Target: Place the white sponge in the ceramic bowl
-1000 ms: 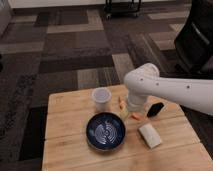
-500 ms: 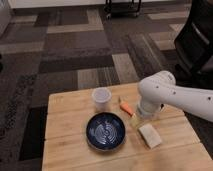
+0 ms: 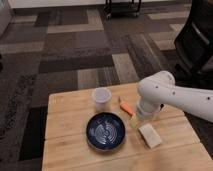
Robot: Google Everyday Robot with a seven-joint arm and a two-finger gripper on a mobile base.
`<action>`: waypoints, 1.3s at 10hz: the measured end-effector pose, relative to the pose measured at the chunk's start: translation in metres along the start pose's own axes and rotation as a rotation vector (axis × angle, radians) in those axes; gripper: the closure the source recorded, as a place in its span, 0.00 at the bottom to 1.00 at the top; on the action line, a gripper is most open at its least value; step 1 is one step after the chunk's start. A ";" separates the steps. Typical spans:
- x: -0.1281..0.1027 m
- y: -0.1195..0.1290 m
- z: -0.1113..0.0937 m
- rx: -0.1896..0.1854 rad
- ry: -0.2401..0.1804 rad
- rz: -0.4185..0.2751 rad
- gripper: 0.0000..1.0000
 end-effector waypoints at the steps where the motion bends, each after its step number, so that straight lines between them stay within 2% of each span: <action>1: 0.001 -0.003 0.004 0.013 -0.008 -0.016 0.35; 4: 0.009 -0.010 0.019 0.007 -0.024 -0.015 0.35; 9: 0.031 -0.026 0.049 -0.050 -0.033 0.049 0.35; 13: 0.048 -0.030 0.064 -0.083 -0.032 0.075 0.35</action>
